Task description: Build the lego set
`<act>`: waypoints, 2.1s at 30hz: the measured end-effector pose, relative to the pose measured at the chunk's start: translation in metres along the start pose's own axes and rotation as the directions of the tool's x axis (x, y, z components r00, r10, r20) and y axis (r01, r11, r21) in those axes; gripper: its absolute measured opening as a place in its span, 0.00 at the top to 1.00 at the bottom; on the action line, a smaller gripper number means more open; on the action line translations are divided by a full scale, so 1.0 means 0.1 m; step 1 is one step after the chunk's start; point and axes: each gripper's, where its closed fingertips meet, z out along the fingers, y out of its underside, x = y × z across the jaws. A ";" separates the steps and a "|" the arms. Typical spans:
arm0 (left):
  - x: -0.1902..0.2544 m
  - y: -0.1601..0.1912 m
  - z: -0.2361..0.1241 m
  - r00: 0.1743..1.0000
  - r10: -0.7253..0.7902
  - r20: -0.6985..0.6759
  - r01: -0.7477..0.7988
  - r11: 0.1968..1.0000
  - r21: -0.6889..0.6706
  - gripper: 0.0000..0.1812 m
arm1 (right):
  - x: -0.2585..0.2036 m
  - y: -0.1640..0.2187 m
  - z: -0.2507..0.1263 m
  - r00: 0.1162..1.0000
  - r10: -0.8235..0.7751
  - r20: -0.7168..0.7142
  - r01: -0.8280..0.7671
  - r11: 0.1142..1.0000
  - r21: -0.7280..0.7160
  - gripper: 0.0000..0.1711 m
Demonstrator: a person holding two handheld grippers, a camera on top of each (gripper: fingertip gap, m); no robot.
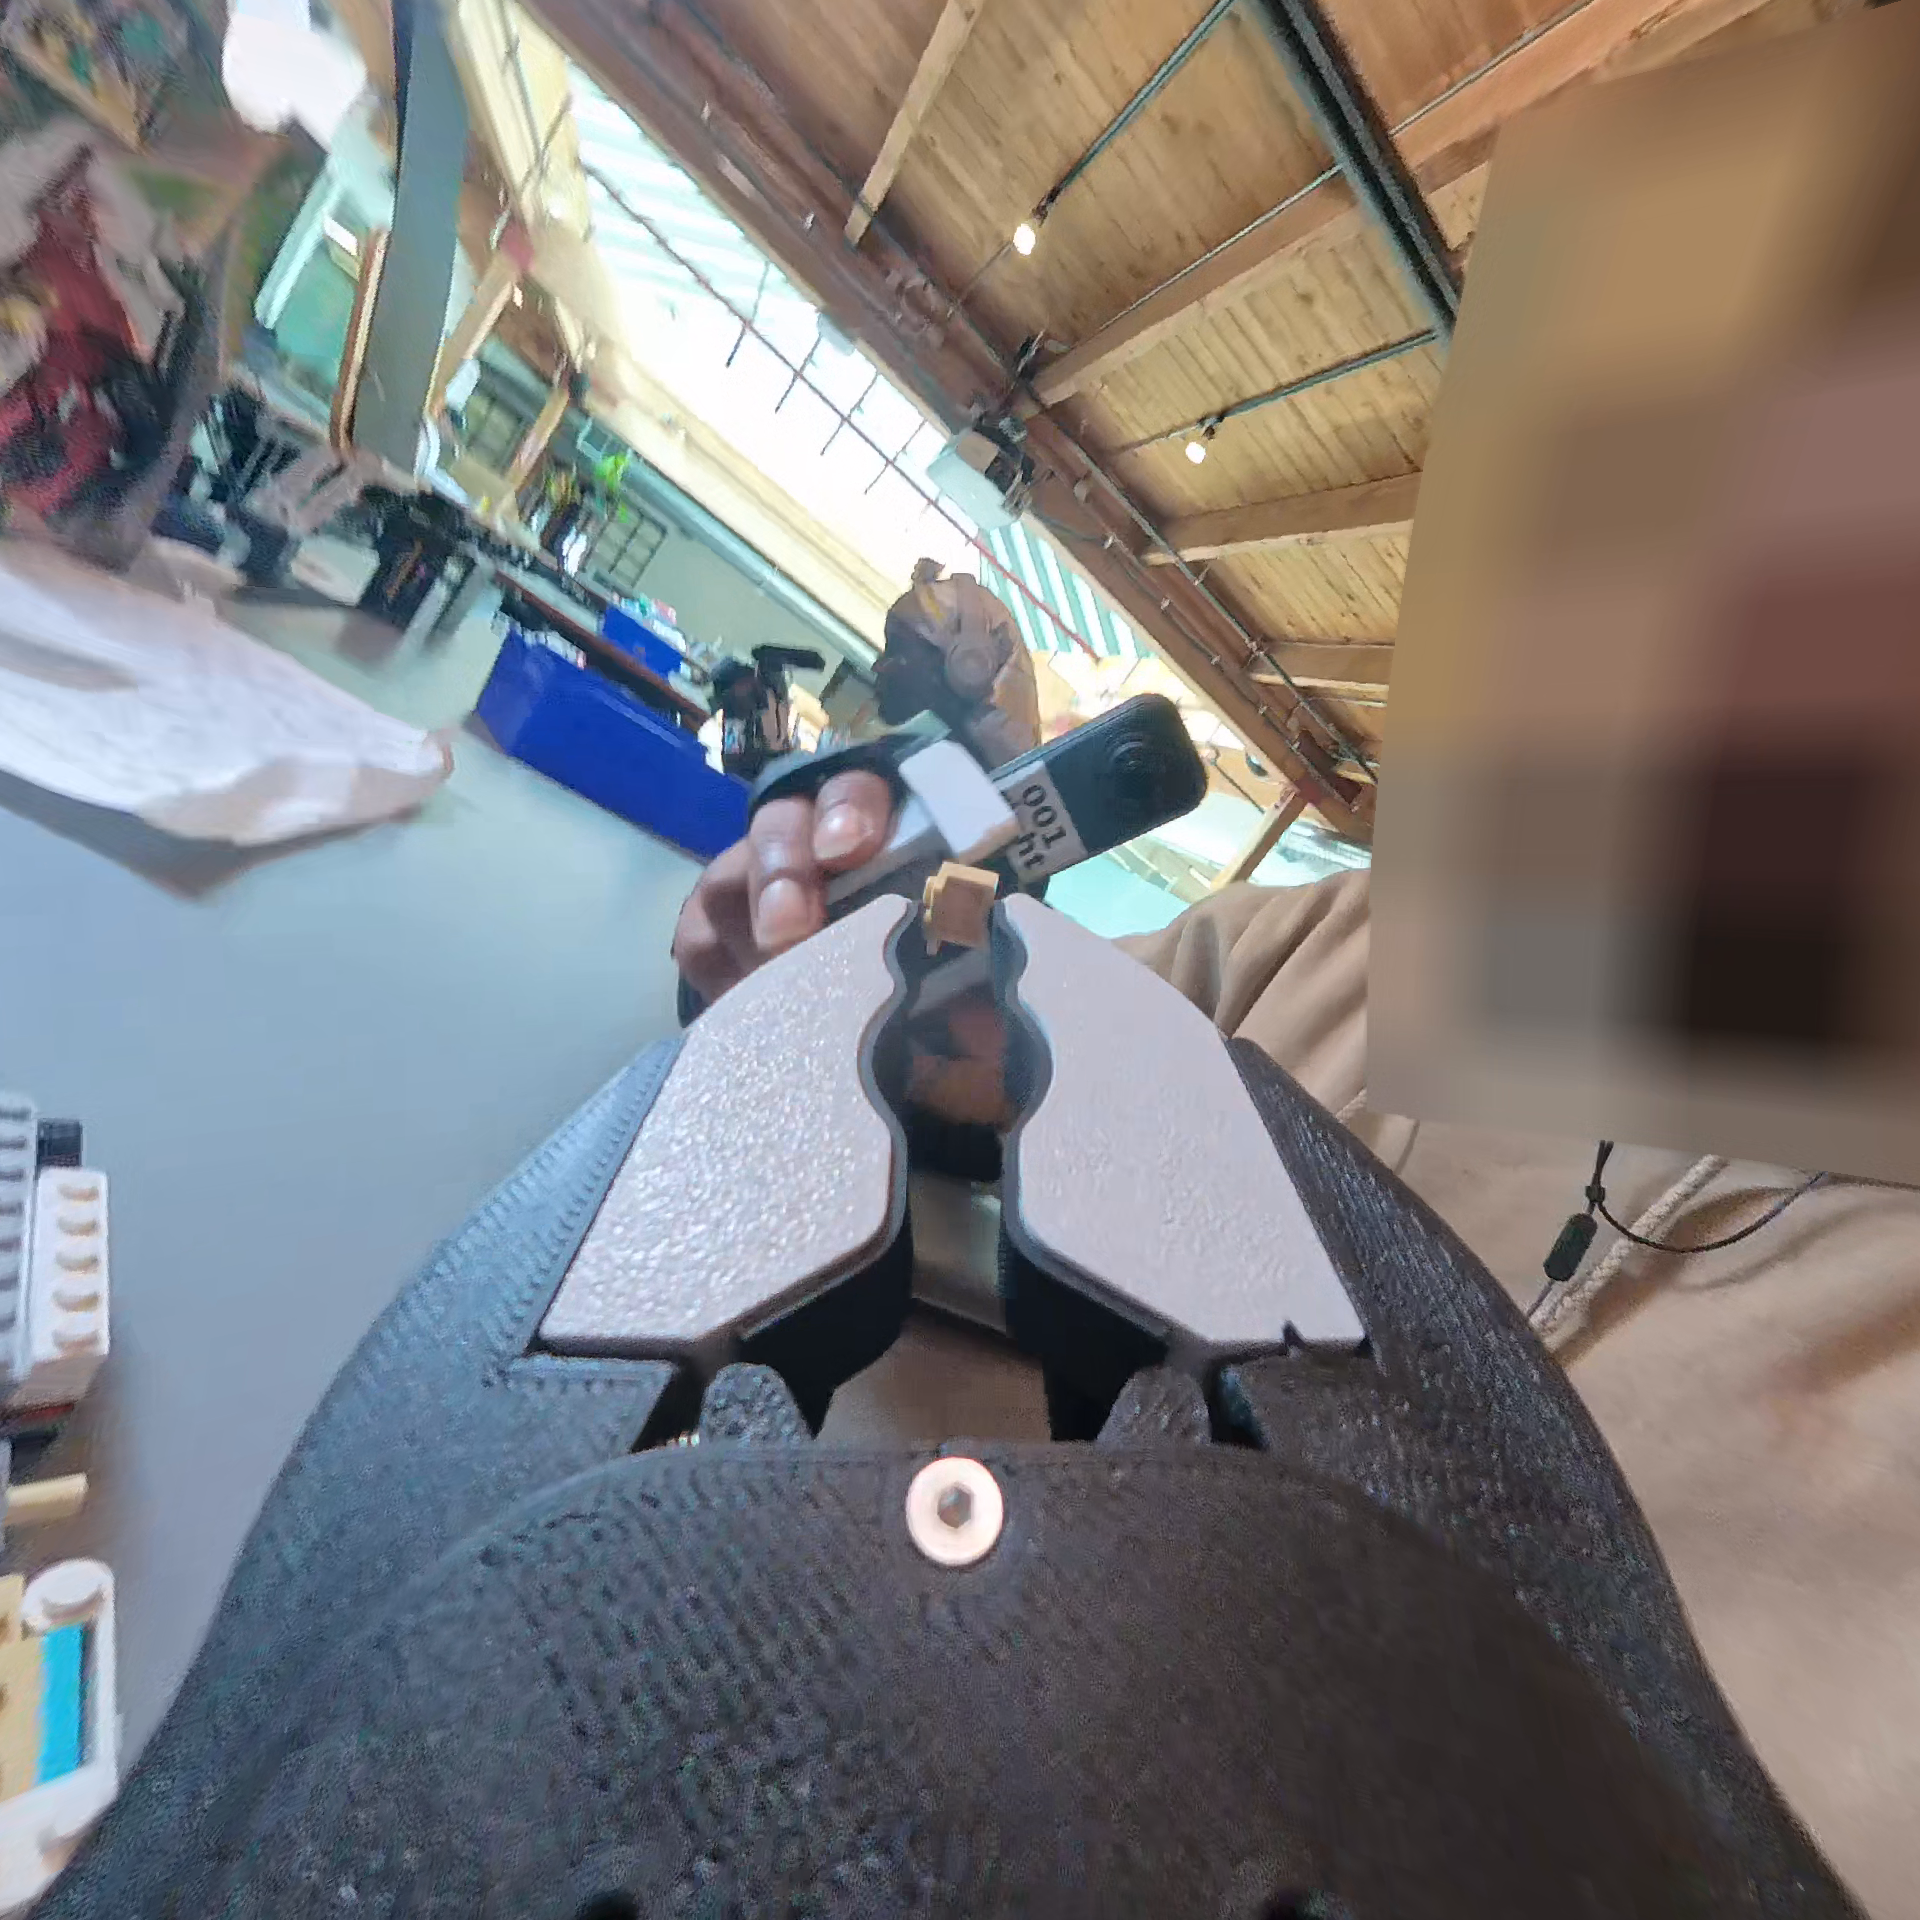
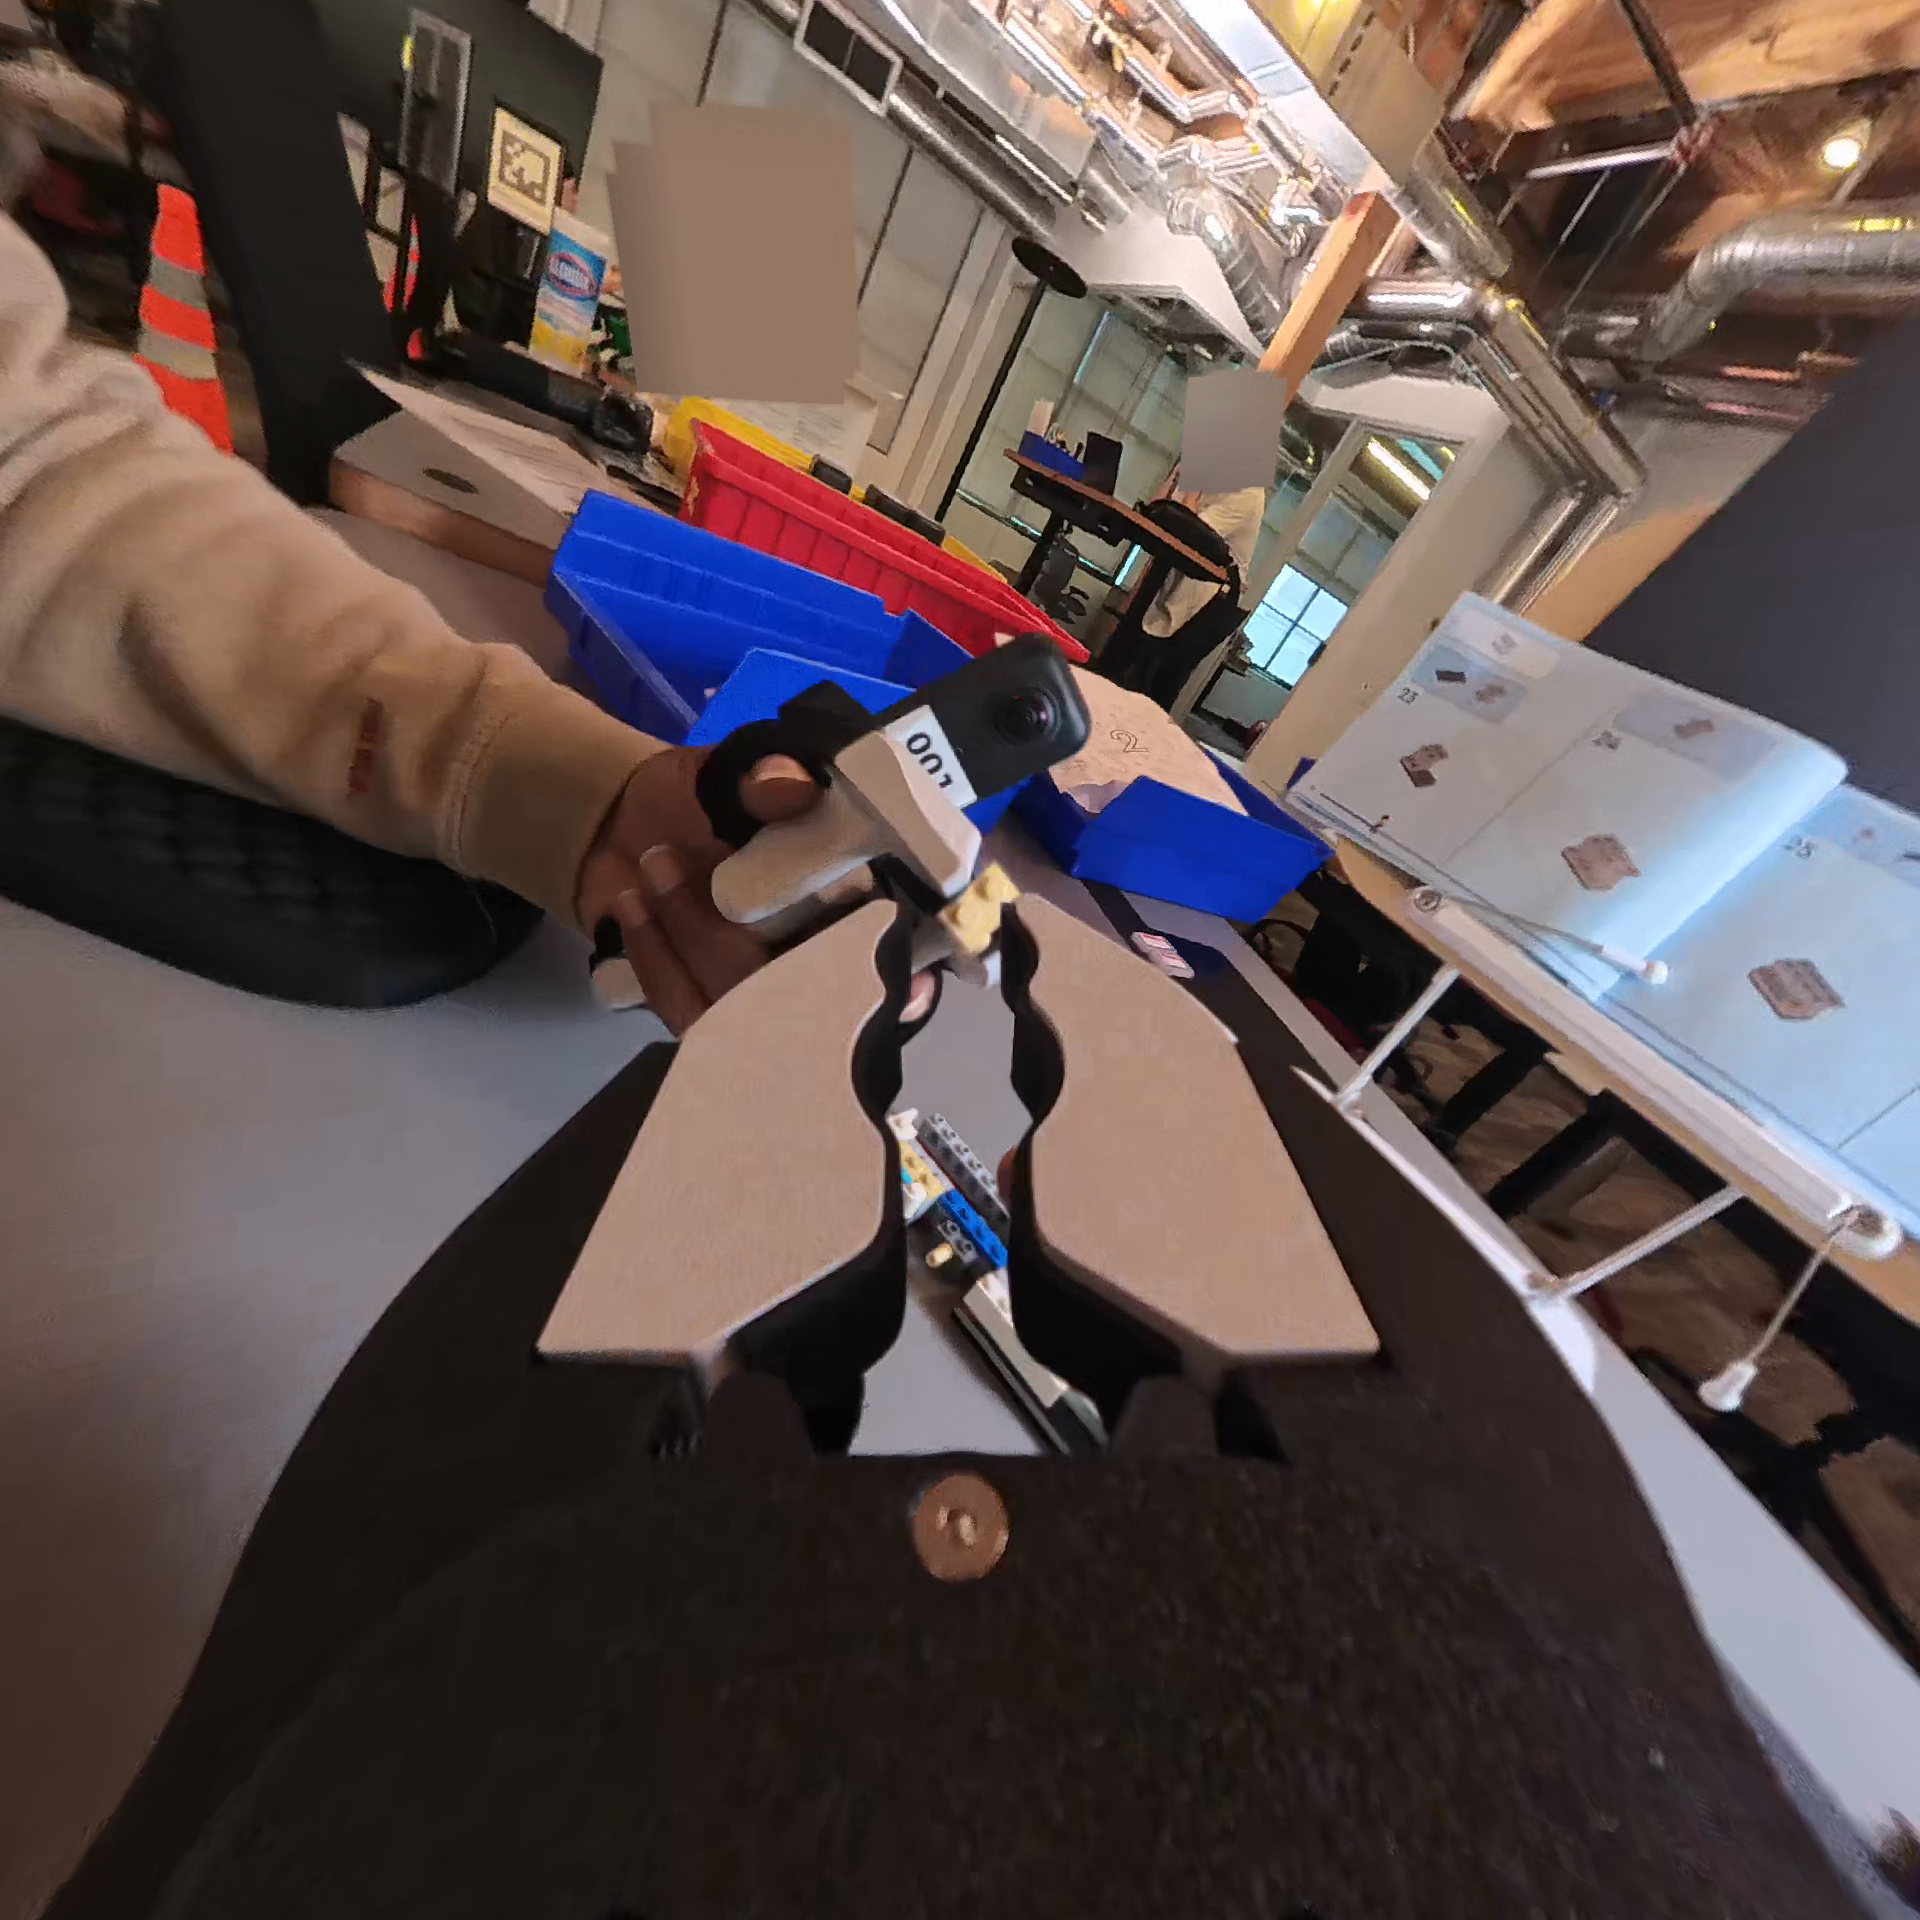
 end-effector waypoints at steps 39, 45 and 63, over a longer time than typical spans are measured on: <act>-0.51 0.23 -0.04 0.255 0.935 0.245 -0.651 0.354 -0.672 0.90 | 0.16 0.58 0.02 0.441 0.894 0.073 -0.866 0.446 -0.229 0.90; -0.52 0.26 -0.04 0.286 0.923 0.258 -0.635 0.384 -0.670 0.95 | 0.06 0.64 0.06 0.166 0.982 0.092 -0.947 0.185 -0.264 0.90; -0.45 0.15 -0.01 0.601 0.683 0.415 -0.527 0.729 -0.438 0.98 | 0.27 0.49 0.08 0.075 0.979 0.188 -0.995 0.087 -0.057 0.82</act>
